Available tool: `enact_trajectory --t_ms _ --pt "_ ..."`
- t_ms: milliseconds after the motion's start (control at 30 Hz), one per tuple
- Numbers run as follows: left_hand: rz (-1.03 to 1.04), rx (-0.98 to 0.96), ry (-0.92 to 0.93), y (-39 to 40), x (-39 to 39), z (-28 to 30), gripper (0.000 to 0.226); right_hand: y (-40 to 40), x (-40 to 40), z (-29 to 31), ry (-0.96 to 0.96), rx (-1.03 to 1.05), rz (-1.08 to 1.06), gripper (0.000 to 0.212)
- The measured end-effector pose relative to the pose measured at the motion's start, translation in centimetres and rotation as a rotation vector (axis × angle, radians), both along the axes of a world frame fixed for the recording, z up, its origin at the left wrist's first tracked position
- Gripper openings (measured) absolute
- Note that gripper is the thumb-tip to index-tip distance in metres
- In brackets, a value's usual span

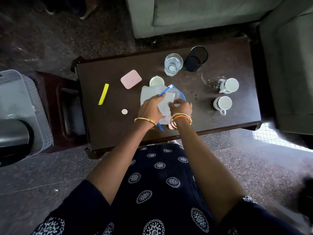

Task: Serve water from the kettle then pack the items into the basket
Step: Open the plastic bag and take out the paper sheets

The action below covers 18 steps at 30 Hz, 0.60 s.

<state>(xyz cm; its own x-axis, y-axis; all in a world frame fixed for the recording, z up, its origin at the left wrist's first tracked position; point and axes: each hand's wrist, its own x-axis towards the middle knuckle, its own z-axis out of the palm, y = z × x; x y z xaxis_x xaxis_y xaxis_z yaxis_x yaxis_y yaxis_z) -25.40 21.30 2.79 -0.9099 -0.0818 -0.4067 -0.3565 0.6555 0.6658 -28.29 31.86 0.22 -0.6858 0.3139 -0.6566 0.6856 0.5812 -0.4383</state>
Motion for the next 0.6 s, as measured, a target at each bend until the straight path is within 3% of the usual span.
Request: enact_trajectory --t_ms 267,400,467,600 --pt "-0.048 -0.173 -0.159 3.6 -1.8 -2.5 0.052 3.7 -0.7 0.6 0.241 -0.018 0.017 0.012" --pt "-0.09 -0.22 -0.217 6.5 -3.1 -3.8 0.045 8.0 -1.2 2.3 0.421 -0.008 -0.131 0.016" --pt "-0.088 -0.181 -0.24 8.4 -4.1 -4.6 0.049 10.6 -1.8 2.9 0.509 0.038 -0.24 0.015" --pt "-0.065 0.074 -0.385 11.9 -5.7 -6.2 0.055 14.8 -3.8 3.3 0.581 0.017 -0.451 0.012"
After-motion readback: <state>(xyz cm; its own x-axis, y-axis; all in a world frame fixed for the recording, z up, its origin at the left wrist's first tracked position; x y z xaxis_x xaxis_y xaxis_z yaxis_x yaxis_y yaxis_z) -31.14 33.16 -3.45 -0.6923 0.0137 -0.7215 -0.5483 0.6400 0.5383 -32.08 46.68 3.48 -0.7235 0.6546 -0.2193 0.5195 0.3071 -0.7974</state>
